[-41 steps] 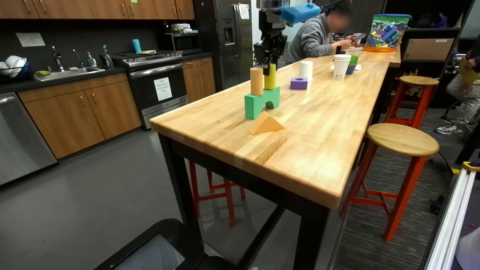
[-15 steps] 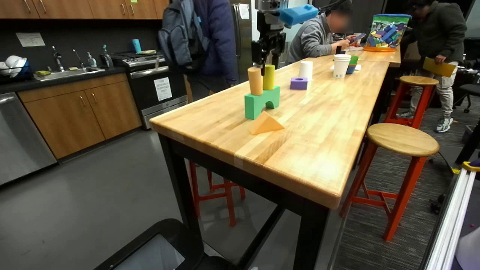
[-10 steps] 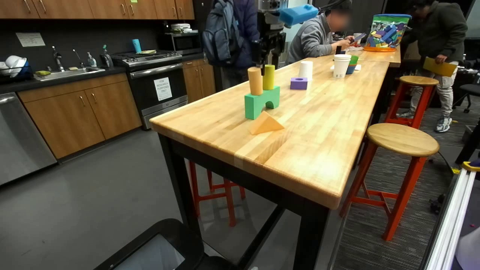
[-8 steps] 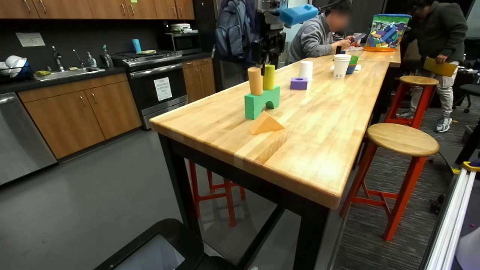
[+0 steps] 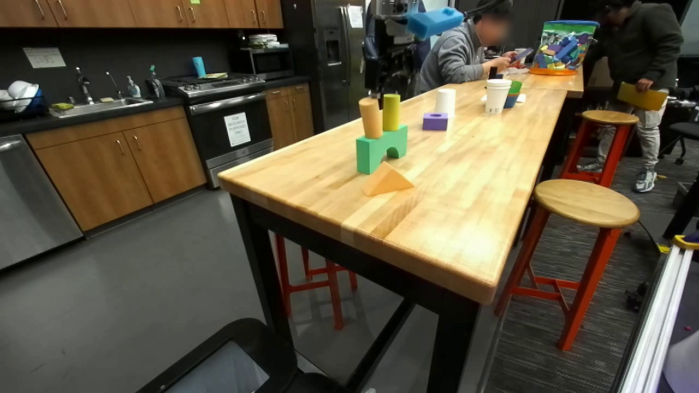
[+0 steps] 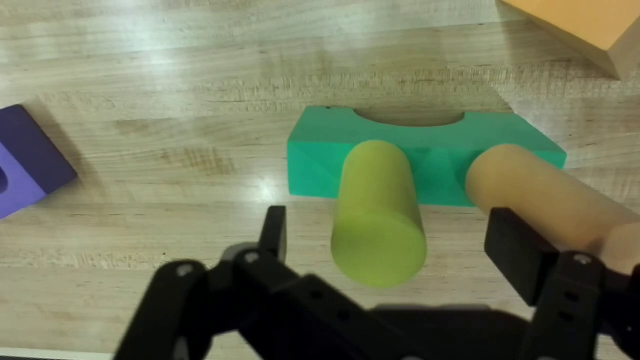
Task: Put the yellow cylinder on top of the green block
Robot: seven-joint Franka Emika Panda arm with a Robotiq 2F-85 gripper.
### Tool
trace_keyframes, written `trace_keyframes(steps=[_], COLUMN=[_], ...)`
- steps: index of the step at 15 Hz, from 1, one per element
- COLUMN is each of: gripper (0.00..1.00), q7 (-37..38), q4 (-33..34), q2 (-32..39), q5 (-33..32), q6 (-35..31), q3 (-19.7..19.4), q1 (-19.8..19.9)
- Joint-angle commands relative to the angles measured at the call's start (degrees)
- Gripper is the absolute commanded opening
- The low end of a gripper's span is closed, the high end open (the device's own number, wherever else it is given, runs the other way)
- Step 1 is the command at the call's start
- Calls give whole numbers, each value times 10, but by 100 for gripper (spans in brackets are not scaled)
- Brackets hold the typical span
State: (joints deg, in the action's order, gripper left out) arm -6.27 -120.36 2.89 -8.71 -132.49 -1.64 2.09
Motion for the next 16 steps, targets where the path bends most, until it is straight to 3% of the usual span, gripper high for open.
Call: trace_keyframes(steps=[1, 10, 16], gripper=[100, 100, 100], q7=[-1, 5, 15], q4=[-1, -2, -19], q2=[-2, -8, -63], q5=[1, -6, -36], q6=[-2, 0, -3], q3=[-2, -9, -29], q1=[0, 5, 23])
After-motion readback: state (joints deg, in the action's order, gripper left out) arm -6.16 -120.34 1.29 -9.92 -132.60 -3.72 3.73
